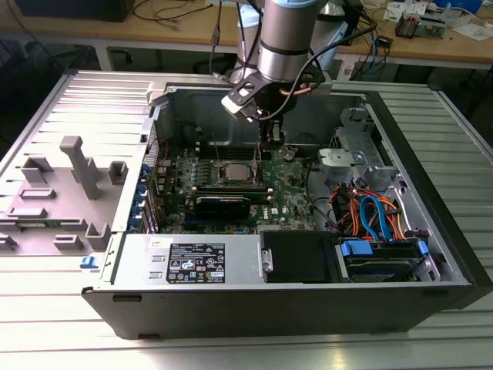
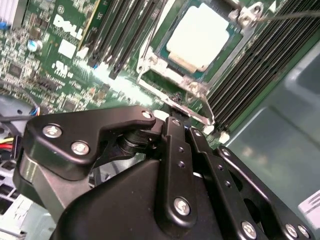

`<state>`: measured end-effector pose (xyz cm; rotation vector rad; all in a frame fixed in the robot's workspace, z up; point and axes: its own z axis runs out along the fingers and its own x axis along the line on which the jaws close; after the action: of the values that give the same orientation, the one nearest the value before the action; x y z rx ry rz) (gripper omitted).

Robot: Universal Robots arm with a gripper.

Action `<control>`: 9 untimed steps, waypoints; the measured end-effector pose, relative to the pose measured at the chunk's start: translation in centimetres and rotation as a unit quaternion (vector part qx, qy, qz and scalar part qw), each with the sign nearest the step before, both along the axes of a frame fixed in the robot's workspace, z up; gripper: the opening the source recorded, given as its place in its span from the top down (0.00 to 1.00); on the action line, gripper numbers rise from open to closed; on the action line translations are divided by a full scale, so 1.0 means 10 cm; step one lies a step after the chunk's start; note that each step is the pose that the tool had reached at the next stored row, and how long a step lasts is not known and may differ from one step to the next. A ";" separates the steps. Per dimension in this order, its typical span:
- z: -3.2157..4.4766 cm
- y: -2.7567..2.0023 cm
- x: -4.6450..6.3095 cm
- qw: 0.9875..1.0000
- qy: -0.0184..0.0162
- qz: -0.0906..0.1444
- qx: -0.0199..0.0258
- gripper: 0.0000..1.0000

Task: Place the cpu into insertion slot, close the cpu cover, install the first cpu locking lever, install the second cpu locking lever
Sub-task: 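Close the cpu cover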

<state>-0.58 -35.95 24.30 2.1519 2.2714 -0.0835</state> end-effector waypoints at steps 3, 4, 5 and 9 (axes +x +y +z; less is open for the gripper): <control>-0.008 0.000 -0.08 1.000 0.000 0.000 0.000 0.89; -0.010 0.000 -0.09 1.000 0.000 0.000 0.000 0.89; -0.013 0.000 -0.10 1.000 0.000 0.000 0.000 0.89; -0.017 0.000 -0.12 1.000 0.000 0.000 0.000 0.89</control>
<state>-1.82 -35.95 24.13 2.1520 2.2717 -0.0840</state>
